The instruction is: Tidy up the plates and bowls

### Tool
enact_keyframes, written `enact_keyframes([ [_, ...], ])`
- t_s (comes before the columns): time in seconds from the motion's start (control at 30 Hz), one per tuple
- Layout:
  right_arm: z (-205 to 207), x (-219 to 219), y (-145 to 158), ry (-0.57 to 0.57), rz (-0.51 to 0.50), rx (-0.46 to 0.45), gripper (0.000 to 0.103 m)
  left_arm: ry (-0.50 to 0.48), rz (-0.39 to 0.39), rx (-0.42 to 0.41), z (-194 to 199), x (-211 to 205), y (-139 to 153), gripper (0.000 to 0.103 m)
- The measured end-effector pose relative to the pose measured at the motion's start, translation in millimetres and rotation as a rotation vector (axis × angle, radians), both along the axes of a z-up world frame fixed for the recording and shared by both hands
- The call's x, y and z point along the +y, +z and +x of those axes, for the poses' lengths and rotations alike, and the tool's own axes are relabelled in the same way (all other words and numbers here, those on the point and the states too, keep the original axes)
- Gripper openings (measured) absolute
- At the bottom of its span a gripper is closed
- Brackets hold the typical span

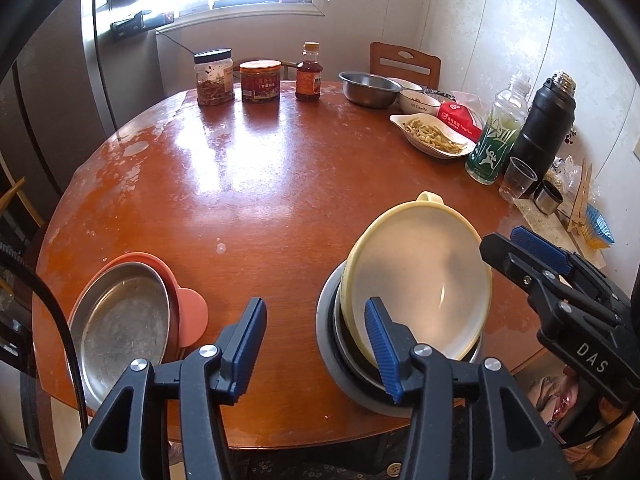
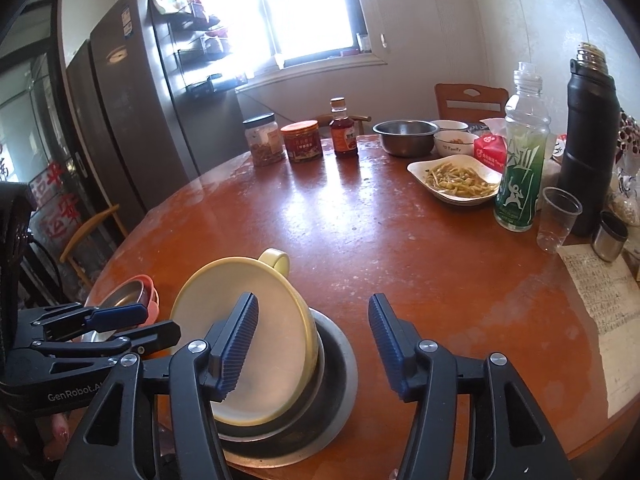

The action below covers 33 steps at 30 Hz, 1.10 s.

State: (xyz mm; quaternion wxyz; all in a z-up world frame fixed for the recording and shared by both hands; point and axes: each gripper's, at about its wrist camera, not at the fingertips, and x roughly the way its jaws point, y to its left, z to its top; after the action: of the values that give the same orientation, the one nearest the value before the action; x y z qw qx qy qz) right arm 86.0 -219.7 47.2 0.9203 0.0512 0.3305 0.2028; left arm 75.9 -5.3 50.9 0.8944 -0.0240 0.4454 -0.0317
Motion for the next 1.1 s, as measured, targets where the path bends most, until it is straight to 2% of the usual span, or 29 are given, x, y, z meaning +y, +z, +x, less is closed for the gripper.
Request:
enact_keyframes([
  [0.27, -3, -13, -2, -0.008, 0.035, 0.022, 0.071, 0.012, -0.014, 0.008, -7, 2, -2, 0.054],
  [0.63, -11, -26, -15, -0.006, 0.071, 0.087, 0.074, 0.016, -0.073, 0.018, -16, 1, -8, 0.059],
  [1.1, -9, -13, -36, 0.014, 0.089, 0.171, 0.074, 0.033, -0.106, 0.048, -5, -3, -26, 0.064],
])
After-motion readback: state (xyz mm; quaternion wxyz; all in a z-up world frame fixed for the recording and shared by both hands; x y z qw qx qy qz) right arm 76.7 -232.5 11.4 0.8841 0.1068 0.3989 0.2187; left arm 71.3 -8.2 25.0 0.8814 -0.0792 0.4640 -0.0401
